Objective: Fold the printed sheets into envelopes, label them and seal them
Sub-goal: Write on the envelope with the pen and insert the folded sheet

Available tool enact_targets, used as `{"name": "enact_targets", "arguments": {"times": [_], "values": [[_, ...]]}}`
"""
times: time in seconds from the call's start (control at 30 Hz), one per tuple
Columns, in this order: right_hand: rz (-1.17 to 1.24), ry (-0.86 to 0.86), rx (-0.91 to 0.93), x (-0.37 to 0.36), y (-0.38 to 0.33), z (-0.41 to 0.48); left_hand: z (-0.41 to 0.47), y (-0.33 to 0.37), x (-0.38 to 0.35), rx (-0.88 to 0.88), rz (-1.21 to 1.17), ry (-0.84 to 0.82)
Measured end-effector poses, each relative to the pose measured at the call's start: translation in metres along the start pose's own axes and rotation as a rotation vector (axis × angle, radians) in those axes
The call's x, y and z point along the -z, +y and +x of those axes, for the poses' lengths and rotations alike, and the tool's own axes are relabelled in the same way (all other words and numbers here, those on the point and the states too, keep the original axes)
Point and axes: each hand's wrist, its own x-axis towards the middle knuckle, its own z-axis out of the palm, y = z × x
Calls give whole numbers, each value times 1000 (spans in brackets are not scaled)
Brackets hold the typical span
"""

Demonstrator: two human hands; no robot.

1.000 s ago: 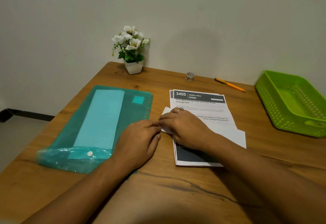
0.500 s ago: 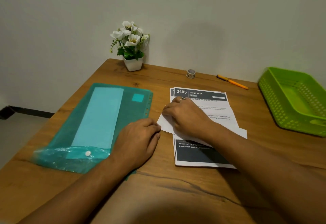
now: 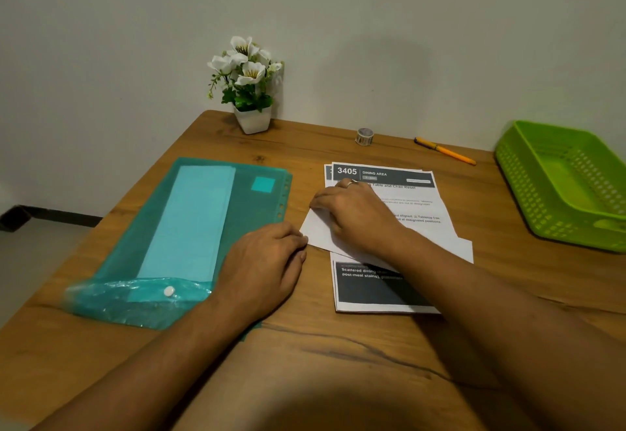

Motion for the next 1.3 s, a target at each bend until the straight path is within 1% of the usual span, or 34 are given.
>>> {"name": "enact_targets", "arguments": {"times": [0.1, 0.13, 0.2, 0.27, 0.4, 0.57, 0.63, 0.73, 0.77, 0.97, 1.17, 1.3], "values": [[-84, -64, 112, 1, -12, -8, 0, 0, 0, -4, -6, 2], [-78, -76, 152, 0, -17, -13, 0, -1, -1, -2, -4, 1], [-16, -71, 178, -5, -22, -23, 1, -1, -2, 1, -6, 1], [14, -40, 155, -8, -19, -27, 0, -2, -4, 3, -13, 3], [6, -1, 40, -6, -4, -15, 0, -3, -3, -3, -19, 8], [-3, -5, -70, -1, -3, -5, -1, -1, -2, 3, -19, 9], [24, -41, -105, 1, -4, -2, -1, -1, -2, 3, -7, 8], [115, -155, -154, 13, -3, 0, -3, 0, -2, -4, 31, 16], [146, -150, -168, 17, -1, -4, -3, 0, -1, -9, 45, 20], [192, 43, -328, 50, 25, -52, -5, 2, 0, -32, 102, 79], [179, 111, -552, 61, 79, -106, -7, 6, 4, -15, 156, 77], [193, 148, -622, 52, 101, -127, 6, 14, 16, 35, 201, 85]]}}
